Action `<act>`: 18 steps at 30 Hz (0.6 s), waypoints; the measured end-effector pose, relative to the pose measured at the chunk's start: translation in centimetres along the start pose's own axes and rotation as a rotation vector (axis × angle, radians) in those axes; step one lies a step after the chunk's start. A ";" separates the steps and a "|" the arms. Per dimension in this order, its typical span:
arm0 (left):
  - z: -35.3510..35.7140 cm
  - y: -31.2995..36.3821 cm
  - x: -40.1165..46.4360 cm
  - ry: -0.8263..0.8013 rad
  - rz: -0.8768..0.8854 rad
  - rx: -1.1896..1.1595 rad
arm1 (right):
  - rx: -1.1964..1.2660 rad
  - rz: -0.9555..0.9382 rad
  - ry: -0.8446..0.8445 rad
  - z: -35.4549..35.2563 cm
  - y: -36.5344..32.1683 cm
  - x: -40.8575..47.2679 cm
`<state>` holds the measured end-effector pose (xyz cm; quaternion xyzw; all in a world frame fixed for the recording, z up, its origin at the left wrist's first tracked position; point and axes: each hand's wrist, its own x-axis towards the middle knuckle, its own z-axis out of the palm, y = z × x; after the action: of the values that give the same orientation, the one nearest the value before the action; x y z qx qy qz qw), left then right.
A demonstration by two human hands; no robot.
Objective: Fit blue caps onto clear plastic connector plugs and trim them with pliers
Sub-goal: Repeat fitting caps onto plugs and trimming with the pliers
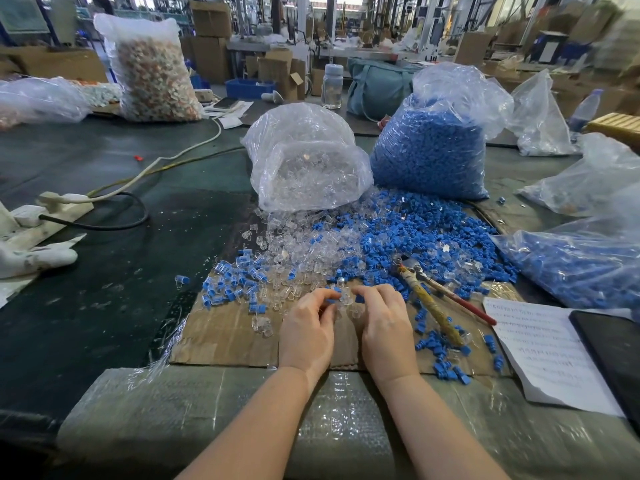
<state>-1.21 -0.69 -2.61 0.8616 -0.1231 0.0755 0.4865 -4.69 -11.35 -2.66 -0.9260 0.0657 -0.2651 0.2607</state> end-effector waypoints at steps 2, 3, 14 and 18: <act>0.0 0.0 0.0 -0.003 -0.002 -0.002 | 0.008 -0.011 -0.007 0.0 -0.1 0.0; -0.1 0.0 0.0 -0.005 -0.003 -0.005 | 0.010 -0.015 -0.004 -0.1 -0.1 0.0; 0.0 -0.1 0.0 -0.002 -0.019 -0.071 | 0.071 -0.047 0.030 -0.2 -0.4 -0.1; 0.0 -0.2 0.0 -0.006 -0.015 -0.087 | 0.091 -0.090 -0.015 -0.1 -0.4 -0.1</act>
<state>-1.20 -0.61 -2.75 0.8407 -0.1212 0.0636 0.5239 -4.79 -11.00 -2.41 -0.9172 0.0100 -0.2721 0.2908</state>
